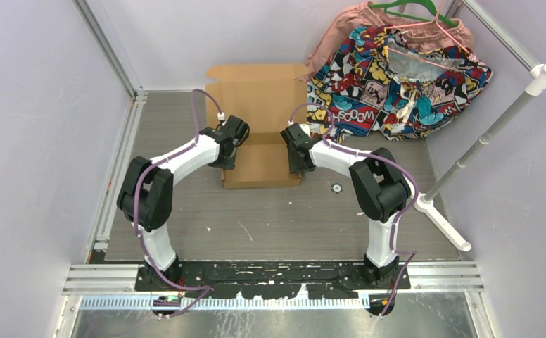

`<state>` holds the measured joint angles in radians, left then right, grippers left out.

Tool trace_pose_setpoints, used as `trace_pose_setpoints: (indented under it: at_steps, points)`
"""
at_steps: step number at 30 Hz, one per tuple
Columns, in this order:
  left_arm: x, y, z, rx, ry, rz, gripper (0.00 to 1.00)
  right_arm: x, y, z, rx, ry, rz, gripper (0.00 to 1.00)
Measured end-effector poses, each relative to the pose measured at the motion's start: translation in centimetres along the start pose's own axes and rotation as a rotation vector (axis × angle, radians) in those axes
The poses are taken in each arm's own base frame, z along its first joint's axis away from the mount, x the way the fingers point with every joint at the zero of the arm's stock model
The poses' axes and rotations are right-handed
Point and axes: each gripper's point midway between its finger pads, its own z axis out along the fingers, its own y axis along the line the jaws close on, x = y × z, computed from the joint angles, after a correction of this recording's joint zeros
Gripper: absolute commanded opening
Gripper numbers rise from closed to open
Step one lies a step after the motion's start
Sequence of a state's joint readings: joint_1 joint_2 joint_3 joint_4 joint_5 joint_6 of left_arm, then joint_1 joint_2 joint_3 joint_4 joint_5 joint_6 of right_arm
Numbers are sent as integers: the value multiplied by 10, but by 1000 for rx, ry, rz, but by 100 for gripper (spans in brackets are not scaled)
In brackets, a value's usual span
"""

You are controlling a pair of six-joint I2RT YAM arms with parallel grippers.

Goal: Fold the paper box
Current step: Fold the paper box at the center of the board.

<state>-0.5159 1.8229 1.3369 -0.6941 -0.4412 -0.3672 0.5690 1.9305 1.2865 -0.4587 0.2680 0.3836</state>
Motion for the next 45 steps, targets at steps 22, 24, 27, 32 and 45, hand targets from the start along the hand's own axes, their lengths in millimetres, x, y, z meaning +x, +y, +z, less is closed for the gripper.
trace_pose_setpoints:
  at_steps: [22, 24, 27, 32, 45]
  points:
    - [39, -18, -11, 147, 126, -42, 35, 13, 0, -10, 24, 24, -34, 39]
    - [42, -18, -15, 155, 129, -51, 31, 16, 3, -13, 21, 24, -43, 39]
    - [48, -21, -15, 162, 142, -52, 25, 19, 8, -15, 18, 26, -55, 39]
    - [59, -25, -17, 161, 167, -40, 23, 23, 12, -18, 23, 27, -70, 39]
    - [63, -30, -12, 147, 180, -58, 0, 28, 9, -19, 43, 40, -68, 16]
